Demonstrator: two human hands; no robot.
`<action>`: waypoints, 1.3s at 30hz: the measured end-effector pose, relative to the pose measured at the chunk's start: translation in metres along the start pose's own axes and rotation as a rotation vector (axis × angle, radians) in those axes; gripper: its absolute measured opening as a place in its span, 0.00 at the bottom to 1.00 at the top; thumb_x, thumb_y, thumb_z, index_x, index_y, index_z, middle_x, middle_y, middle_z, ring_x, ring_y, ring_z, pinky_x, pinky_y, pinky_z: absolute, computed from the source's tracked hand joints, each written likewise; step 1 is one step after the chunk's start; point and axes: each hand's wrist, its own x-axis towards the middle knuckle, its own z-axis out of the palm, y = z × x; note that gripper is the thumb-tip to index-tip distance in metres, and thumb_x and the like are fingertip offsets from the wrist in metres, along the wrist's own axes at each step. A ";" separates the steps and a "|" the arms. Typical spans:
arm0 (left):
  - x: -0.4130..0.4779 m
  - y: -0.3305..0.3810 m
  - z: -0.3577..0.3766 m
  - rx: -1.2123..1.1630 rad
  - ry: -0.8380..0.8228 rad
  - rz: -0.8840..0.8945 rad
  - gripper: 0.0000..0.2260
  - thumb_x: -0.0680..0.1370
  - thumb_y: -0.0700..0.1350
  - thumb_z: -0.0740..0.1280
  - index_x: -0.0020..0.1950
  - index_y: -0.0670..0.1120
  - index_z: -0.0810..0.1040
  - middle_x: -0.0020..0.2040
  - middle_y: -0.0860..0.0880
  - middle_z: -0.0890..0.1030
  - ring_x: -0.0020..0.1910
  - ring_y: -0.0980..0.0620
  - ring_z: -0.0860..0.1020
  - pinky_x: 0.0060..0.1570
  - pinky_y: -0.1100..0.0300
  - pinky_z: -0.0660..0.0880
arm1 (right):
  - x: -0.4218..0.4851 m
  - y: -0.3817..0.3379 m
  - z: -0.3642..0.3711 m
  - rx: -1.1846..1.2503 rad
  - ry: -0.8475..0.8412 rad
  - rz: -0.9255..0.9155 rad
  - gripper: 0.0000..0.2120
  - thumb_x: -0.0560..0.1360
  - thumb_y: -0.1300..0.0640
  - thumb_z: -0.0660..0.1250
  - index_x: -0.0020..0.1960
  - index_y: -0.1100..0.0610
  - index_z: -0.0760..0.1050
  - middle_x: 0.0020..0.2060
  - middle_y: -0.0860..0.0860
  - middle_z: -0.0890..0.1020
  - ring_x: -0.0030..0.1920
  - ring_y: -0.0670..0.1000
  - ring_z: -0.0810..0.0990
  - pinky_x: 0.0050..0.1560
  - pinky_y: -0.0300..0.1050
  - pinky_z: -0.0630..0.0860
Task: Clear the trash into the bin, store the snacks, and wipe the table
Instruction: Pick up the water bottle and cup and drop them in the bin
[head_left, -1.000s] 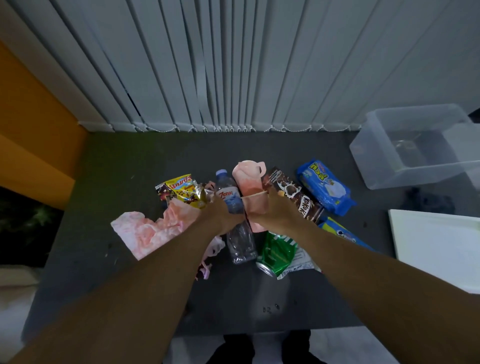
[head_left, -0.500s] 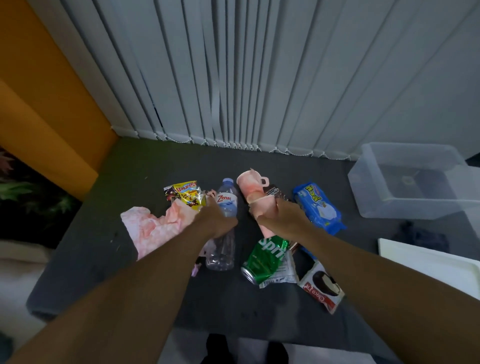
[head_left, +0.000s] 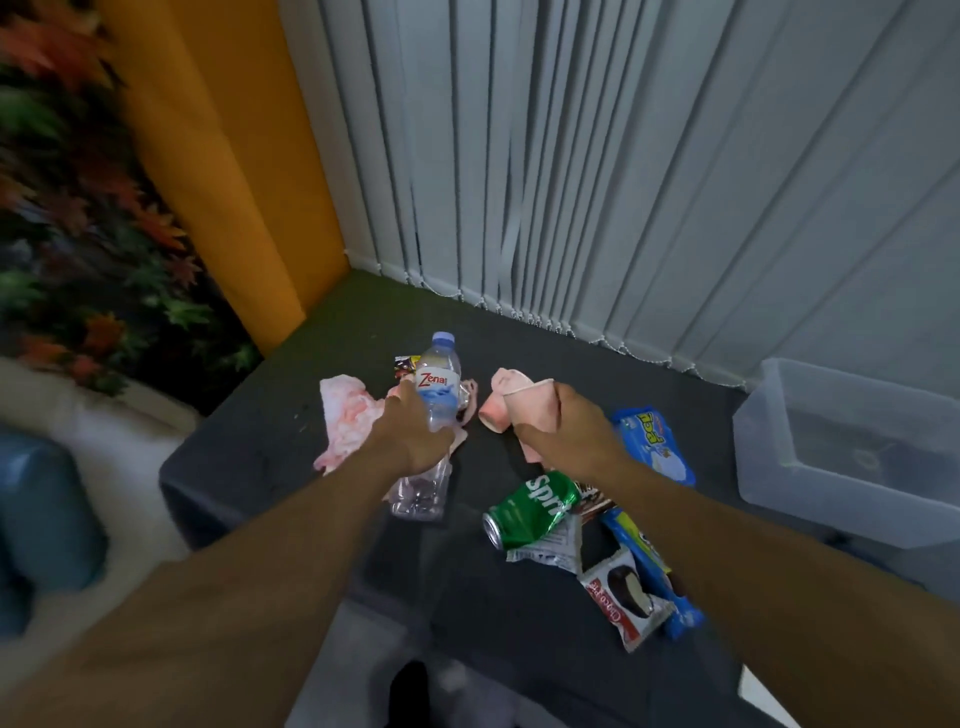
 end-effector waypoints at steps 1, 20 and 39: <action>-0.007 -0.004 -0.005 -0.008 0.016 -0.010 0.36 0.72 0.55 0.72 0.73 0.45 0.59 0.67 0.43 0.72 0.64 0.43 0.74 0.63 0.47 0.74 | -0.001 -0.004 0.001 0.007 -0.008 -0.029 0.27 0.68 0.40 0.73 0.62 0.52 0.72 0.55 0.50 0.79 0.53 0.54 0.78 0.50 0.48 0.75; -0.109 -0.135 -0.107 -0.194 0.387 -0.295 0.30 0.75 0.47 0.71 0.71 0.41 0.60 0.65 0.39 0.69 0.64 0.37 0.72 0.62 0.44 0.72 | -0.010 -0.163 0.103 0.020 -0.219 -0.407 0.26 0.63 0.38 0.69 0.56 0.48 0.70 0.50 0.47 0.78 0.50 0.52 0.78 0.50 0.51 0.77; -0.141 -0.412 -0.134 -0.228 0.369 -0.669 0.27 0.77 0.45 0.69 0.69 0.37 0.62 0.63 0.33 0.69 0.58 0.30 0.74 0.54 0.46 0.71 | -0.058 -0.303 0.368 0.000 -0.517 -0.490 0.37 0.68 0.44 0.75 0.72 0.52 0.64 0.65 0.52 0.76 0.62 0.53 0.76 0.59 0.52 0.76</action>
